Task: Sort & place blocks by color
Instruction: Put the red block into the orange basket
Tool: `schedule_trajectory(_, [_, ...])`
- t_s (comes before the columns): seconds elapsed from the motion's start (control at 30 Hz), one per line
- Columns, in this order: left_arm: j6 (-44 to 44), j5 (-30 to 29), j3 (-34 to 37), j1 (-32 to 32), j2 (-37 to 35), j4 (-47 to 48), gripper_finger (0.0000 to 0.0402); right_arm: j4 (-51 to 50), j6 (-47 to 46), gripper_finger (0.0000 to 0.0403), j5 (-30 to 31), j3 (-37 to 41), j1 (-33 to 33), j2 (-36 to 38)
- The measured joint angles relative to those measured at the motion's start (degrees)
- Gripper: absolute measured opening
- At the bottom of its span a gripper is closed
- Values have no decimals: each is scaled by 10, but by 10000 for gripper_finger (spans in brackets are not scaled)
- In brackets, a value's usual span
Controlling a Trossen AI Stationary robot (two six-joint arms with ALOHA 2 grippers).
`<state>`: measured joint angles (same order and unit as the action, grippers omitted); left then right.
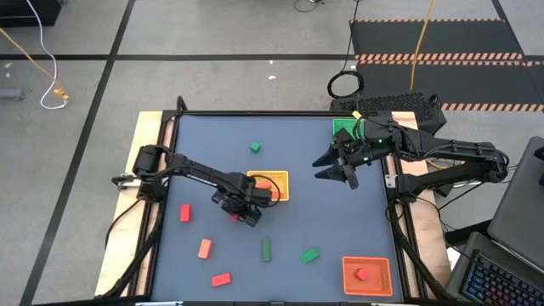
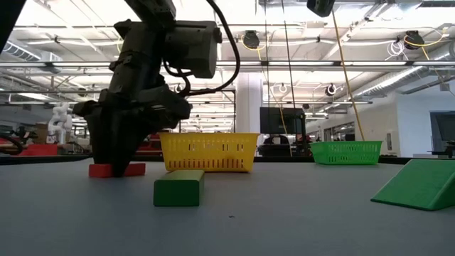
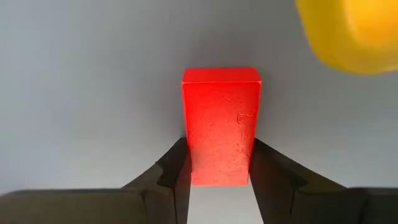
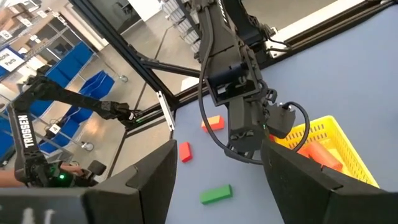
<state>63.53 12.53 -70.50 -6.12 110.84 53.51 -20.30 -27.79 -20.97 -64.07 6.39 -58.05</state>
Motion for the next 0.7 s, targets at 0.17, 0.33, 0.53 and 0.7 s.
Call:
schedule_trajectory(0.17, [14,19,-1,-2,-22,3,128,0,20,228,0,0,0,0])
schedule_trajectory(0.33, [68,30,-3,-3,-100,-2,128,-3,33,228,-1,0,0,3])
schedule_trajectory(0.53, [174,-89,-3,-26,-238,-107,128,-19,37,228,-3,0,0,3])
schedule_trajectory(0.7, [206,-258,-4,-44,-316,-266,128,24,62,228,-5,0,-2,3])
